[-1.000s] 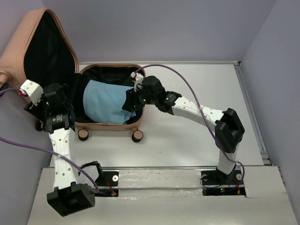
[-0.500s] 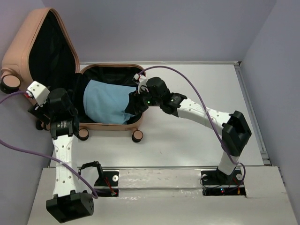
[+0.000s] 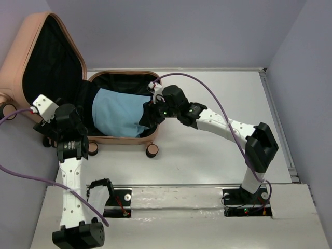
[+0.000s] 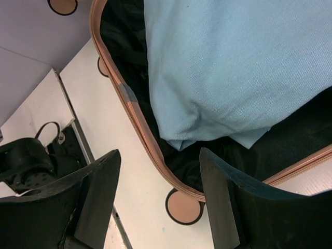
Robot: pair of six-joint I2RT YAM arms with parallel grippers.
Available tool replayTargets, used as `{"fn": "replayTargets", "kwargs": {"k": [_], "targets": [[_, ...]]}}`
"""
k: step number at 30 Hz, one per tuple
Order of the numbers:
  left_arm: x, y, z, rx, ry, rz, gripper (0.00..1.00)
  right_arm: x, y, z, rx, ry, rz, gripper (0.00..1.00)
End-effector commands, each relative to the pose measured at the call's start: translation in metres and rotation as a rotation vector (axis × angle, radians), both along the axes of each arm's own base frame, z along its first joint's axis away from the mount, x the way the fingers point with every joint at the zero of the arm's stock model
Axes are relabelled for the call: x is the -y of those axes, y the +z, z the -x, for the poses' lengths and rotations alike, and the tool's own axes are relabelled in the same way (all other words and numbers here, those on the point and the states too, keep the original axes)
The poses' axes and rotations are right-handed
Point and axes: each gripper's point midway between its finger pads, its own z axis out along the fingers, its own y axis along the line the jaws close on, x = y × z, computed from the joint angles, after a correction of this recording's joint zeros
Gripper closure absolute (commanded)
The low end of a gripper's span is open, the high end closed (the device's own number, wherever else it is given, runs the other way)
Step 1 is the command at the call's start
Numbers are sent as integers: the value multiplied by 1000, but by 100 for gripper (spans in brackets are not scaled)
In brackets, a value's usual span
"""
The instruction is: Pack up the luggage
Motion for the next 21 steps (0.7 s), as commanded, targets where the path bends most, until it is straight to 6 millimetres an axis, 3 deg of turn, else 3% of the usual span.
{"fn": "replayTargets", "kwargs": {"k": [1,5,11,15,17,18,19,20,21], "targets": [[-19,24,3,37,135,-30,8,8,27,-1,54,10,-39,31],[-36,34,-14,3,179,-44,10,15,19,-11,36,-10,-28,30],[-53,41,-29,-12,238,-61,22,36,13,-30,28,-61,-15,30],[-61,43,-34,-3,250,-57,50,69,6,-58,5,-144,-10,30],[-60,43,-38,1,240,-50,65,96,-9,-81,-10,-230,19,34],[-58,44,-40,25,230,-39,78,104,-15,-88,-25,-259,27,34],[-55,45,-45,43,194,-29,85,117,-23,-98,-39,-306,40,40],[-51,44,-46,56,172,-25,93,119,-26,-101,-45,-329,46,42],[-46,43,-48,65,147,-19,94,122,-29,-105,-43,-354,57,42]]}}
